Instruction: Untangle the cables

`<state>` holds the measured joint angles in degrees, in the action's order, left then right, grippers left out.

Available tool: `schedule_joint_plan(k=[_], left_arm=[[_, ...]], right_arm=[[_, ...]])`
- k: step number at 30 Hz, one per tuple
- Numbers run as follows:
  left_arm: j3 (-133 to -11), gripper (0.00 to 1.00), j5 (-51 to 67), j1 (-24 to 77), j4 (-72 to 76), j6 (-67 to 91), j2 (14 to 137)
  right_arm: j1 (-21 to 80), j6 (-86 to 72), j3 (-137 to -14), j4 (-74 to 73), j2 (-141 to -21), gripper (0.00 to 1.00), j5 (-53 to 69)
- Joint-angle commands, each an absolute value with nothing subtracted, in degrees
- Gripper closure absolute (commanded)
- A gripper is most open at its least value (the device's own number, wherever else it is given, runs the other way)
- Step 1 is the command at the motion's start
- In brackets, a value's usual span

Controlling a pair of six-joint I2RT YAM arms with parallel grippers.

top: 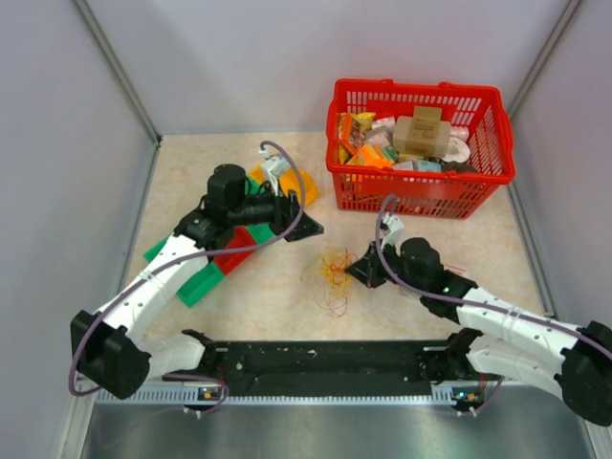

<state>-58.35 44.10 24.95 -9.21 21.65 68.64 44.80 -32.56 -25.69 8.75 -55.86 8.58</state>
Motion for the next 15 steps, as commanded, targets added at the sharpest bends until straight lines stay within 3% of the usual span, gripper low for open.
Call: schedule_joint_plan(k=[1, 6, 8, 12, 15], left_arm=[[-65.0, 0.23, 38.1, 31.9, -20.3, 12.8, 69.2], [-66.5, 0.29, 40.2, 33.5, -22.9, 12.3, 68.0], [-65.0, 0.29, 36.1, 33.8, -22.6, 10.5, 67.2], [-60.5, 0.28, 31.7, 33.9, -21.8, 8.8, 66.9], [-60.7, 0.27, 32.0, 34.0, -24.4, 7.7, 67.9]], right_arm=[[43.5, -32.1, -24.9, 8.3, -48.6, 1.00, 11.7], [43.5, -28.2, -27.9, 0.1, -46.9, 0.93, 8.5], [43.5, -27.1, -28.9, -3.9, -48.2, 0.84, 7.3], [43.5, -27.6, -29.6, -4.0, -51.3, 0.52, 11.2], [43.5, -28.2, -30.8, -5.4, -54.3, 0.47, 12.1]])
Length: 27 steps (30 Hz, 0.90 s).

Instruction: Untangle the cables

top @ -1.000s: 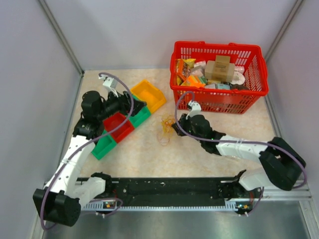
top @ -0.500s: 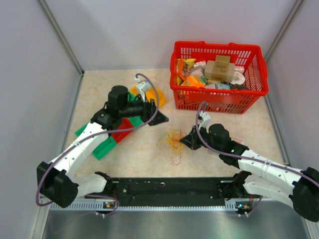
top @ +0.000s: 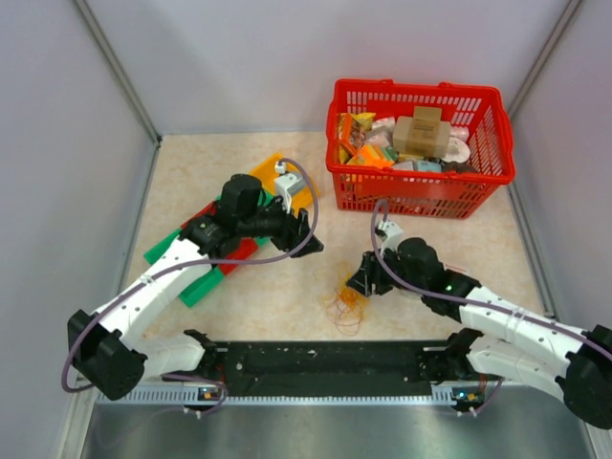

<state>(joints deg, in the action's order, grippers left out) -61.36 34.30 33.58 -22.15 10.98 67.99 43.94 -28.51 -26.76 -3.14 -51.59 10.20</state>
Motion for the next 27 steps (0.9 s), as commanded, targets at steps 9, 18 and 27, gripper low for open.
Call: schedule_joint_plan(k=[9, 18, 27], left_arm=[[-59.2, 0.38, 33.7, 36.8, -23.0, 10.4, 72.0], [-41.2, 0.43, 26.9, 44.2, 2.9, 30.9, 69.9], [-40.8, 0.40, 19.6, 45.7, 6.2, 30.1, 72.6]], right_arm=[[43.5, -31.2, -30.2, -10.2, -55.5, 0.39, 1.2], [43.6, -37.0, -22.6, -0.5, -58.2, 0.37, 5.2], [43.6, -36.3, -21.1, 4.2, -62.2, 0.43, 2.0]])
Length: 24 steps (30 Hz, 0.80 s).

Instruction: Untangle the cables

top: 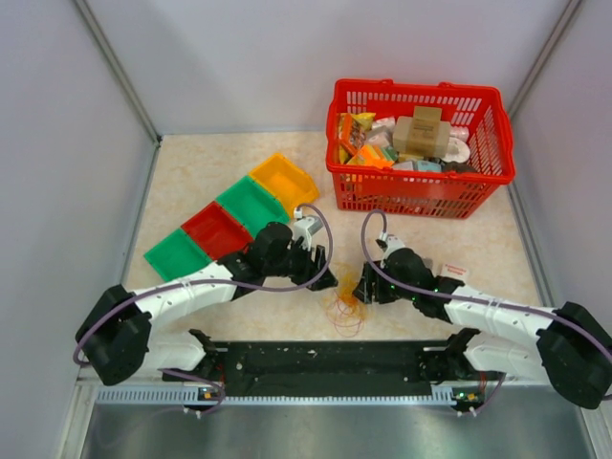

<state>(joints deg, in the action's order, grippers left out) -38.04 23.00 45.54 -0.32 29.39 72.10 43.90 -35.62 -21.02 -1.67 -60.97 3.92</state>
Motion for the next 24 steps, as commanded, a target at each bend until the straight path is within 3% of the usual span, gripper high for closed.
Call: schedule_joint_plan(k=[1, 3, 6, 9, 24], left_arm=[[-40.4, 0.41, 19.0, 45.7, 5.9, 30.3, 72.4], [-39.5, 0.41, 18.0, 45.7, 5.9, 31.0, 71.3], [-37.4, 0.42, 17.1, 45.7, 5.9, 32.3, 67.3], [-36.9, 0.41, 16.3, 45.7, 4.5, 32.3, 61.9], [-31.5, 0.31, 14.8, 44.0, 5.7, 33.0, 41.4]], right_arm=[[43.7, -36.6, -20.7, 6.0, -62.7, 0.47, 2.4], [43.7, -37.2, -19.5, 9.9, -64.0, 0.54, 3.4], [43.7, -36.0, -17.8, 15.8, -65.7, 0.81, 6.8], [43.8, -32.1, -18.5, 17.3, -66.2, 0.99, 10.9], [43.6, -13.5, -24.5, 8.3, -51.4, 1.00, 39.2]])
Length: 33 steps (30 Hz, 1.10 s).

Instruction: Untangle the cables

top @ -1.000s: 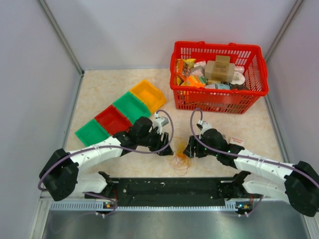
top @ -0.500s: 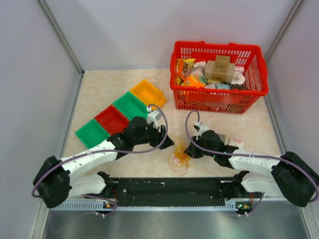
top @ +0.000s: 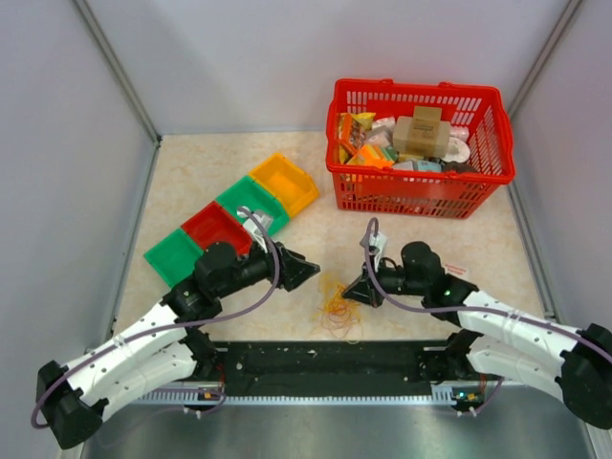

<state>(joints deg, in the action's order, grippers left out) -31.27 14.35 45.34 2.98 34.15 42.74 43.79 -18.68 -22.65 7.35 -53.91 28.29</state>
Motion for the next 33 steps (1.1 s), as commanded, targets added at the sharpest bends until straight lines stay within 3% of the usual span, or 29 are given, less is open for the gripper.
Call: schedule_joint_plan(k=[1, 4, 6, 8, 12, 20, 26, 31, 33], left_arm=[[-32.0, 0.31, 16.6, 43.4, 5.4, 32.6, 41.9], [-31.9, 0.33, 19.8, 41.8, 6.1, 32.3, 42.9], [-31.0, 0.53, 21.7, 40.6, 8.2, 32.2, 42.6], [-29.9, 0.61, 23.6, 39.0, 10.4, 32.8, 42.6], [-27.6, 0.56, 29.3, 35.4, 15.0, 35.7, 43.6], [-24.1, 0.56, 41.3, 34.9, 24.5, 41.6, 42.0], [-27.0, 0.33, 43.1, 35.4, 18.7, 43.7, 39.3], [-27.6, 0.36, 40.3, 36.0, 11.3, 40.3, 37.1], [-27.9, 0.42, 39.3, 36.4, 9.5, 39.3, 38.3]], right_arm=[[43.6, -13.3, -24.8, 8.5, -50.7, 1.00, 40.2], [43.5, -12.5, -26.4, 8.0, -49.5, 1.00, 42.4], [43.5, -12.0, -27.8, 7.6, -49.4, 1.00, 44.5], [43.4, -12.3, -29.2, 7.6, -49.6, 1.00, 46.6], [43.4, -13.4, -31.4, 7.7, -48.9, 1.00, 47.8], [43.4, -14.9, -32.8, 6.8, -46.4, 1.00, 44.7], [43.4, -13.4, -32.9, 2.0, -46.7, 1.00, 34.5], [43.4, -14.8, -32.3, 3.2, -46.7, 1.00, 30.5], [43.4, -14.9, -32.1, 3.9, -46.8, 1.00, 31.7]])
